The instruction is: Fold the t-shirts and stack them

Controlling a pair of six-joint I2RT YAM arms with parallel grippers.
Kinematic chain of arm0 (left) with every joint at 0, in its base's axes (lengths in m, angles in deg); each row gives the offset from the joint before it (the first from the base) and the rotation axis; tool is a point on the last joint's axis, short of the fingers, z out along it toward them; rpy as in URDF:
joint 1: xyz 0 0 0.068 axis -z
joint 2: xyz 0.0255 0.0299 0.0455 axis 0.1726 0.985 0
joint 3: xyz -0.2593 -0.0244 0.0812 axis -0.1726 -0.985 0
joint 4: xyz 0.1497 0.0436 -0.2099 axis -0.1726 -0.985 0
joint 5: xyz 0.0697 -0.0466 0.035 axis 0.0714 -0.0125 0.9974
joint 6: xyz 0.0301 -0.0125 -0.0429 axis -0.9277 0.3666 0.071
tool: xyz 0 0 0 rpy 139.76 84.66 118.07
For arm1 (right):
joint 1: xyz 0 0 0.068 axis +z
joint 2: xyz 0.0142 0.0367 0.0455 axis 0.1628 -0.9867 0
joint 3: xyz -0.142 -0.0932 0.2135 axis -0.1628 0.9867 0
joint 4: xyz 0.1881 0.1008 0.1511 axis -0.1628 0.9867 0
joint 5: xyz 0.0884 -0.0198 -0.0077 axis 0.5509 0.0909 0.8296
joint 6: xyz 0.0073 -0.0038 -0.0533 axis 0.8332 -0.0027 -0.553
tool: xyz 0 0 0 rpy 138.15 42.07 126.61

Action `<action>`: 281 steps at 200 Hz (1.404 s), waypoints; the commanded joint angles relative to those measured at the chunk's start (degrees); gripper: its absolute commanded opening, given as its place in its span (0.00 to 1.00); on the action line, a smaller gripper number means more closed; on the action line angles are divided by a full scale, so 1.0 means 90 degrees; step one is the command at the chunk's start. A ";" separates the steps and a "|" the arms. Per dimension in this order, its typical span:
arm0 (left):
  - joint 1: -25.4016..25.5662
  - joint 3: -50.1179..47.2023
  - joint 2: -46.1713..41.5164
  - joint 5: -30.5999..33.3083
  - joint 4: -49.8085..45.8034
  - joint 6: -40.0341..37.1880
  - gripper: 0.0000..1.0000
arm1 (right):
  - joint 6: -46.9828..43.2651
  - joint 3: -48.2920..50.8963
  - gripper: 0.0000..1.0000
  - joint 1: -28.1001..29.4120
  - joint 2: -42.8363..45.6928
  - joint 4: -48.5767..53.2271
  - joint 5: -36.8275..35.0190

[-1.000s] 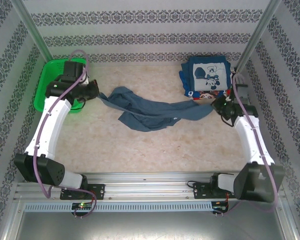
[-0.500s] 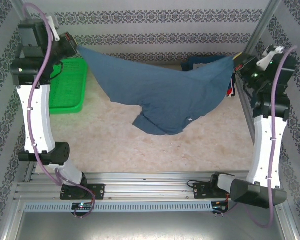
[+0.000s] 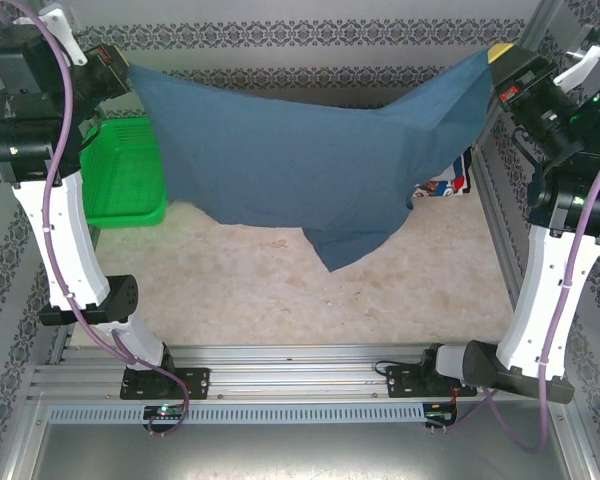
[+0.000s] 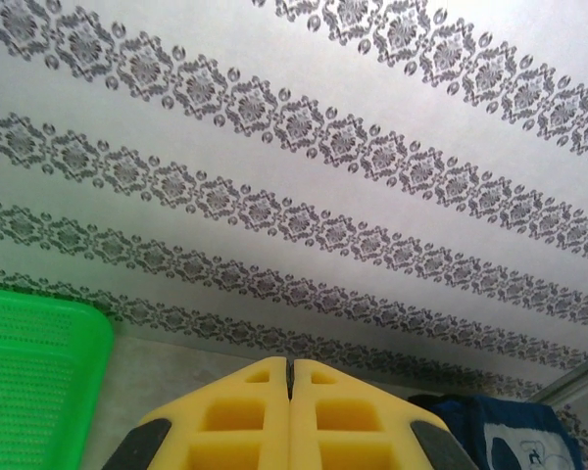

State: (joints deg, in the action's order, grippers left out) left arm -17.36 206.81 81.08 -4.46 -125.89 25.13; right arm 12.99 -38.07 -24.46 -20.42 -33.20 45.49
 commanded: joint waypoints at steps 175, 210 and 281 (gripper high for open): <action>-0.0120 -0.1032 -0.2570 0.1218 -0.0111 -0.0386 0.00 | 0.1794 -0.2266 0.00 -0.0942 -0.0067 0.0041 0.1831; -0.0122 -0.2299 -0.2590 0.1697 -0.0323 -0.0365 0.00 | 0.1400 -0.1773 0.00 -0.0870 -0.0420 0.0357 0.1750; -0.0161 -0.6755 -0.2816 0.2051 0.1868 -0.0352 0.00 | -0.0939 -0.1169 0.00 0.0775 -0.2638 0.1748 0.0513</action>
State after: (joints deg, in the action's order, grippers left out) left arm -17.60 154.64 57.10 10.67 -119.57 21.42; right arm 14.00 -50.49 -20.38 -37.67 -24.28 56.14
